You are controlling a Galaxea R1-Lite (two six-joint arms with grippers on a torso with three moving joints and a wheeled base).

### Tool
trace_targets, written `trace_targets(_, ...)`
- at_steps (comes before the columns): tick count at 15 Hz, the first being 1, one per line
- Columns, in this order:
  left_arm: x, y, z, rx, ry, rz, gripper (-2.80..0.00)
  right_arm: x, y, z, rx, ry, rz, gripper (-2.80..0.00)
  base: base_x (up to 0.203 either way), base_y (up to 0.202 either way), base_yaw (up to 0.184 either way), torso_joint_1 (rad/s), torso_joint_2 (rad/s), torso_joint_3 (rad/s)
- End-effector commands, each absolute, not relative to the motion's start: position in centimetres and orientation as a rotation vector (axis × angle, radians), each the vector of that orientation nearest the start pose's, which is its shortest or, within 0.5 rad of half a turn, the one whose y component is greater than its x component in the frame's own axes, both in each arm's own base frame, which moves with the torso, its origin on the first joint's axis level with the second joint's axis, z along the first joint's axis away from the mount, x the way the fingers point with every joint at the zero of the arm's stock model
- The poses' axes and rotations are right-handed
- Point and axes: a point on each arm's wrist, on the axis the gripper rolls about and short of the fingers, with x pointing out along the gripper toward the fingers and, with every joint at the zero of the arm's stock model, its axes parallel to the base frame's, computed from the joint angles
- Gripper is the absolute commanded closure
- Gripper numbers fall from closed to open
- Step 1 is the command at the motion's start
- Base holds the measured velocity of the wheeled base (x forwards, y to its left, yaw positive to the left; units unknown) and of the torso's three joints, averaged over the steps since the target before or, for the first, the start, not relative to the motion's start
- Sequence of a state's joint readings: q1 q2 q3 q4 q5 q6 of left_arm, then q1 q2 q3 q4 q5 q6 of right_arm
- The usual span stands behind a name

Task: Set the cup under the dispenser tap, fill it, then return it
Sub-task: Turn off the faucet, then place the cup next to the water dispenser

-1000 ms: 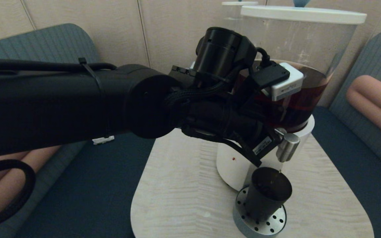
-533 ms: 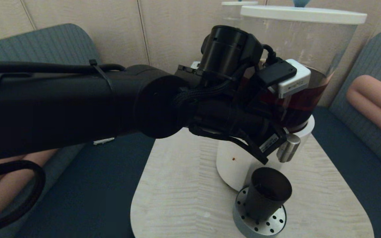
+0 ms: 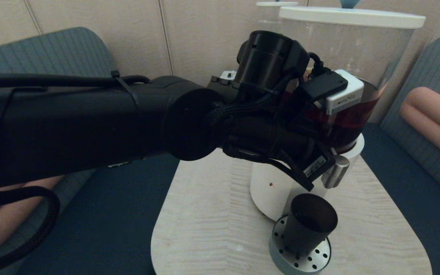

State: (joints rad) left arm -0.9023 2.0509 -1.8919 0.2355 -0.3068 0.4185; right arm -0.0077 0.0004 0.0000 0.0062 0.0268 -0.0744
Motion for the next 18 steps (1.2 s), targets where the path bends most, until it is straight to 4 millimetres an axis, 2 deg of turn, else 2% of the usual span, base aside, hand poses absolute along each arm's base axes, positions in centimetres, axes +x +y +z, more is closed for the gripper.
trace_targets(1, 25.1, -32.8, 27.6, 0.486, 0.148, -1.264, 0.0, -2.3, 0.1, 7.5, -0.075, 0.004, 0.02, 0.0, 0.0, 0.0, 0.0, 0.0, 0.0, 0.0)
trace_targets(7, 23.2, -30.2, 28.4, 0.43, 0.23, -1.231, 0.0, -2.3, 0.1, 7.5, -0.075, 0.002, 0.02, 0.0, 0.0, 0.0, 0.0, 0.0, 0.0, 0.0)
trace_targets(12, 20.9, -26.7, 29.2, 0.333, 0.304, -1.199, 0.0, -2.3, 0.1, 7.5, -0.075, 0.004, 0.02, 0.0, 0.0, 0.0, 0.0, 0.0, 0.0, 0.0)
trace_targets(14, 20.0, -25.4, 28.9, 0.285, 0.322, -1.187, 0.0, -2.3, 0.1, 7.5, -0.075, 0.002, 0.02, 0.0, 0.0, 0.0, 0.0, 0.0, 0.0, 0.0)
trace_targets(18, 19.1, -24.1, 27.9, 0.147, 0.246, -1.164, 0.0, -2.3, 0.1, 7.5, -0.075, 0.003, 0.02, 0.0, 0.0, 0.0, 0.0, 0.0, 0.0, 0.0)
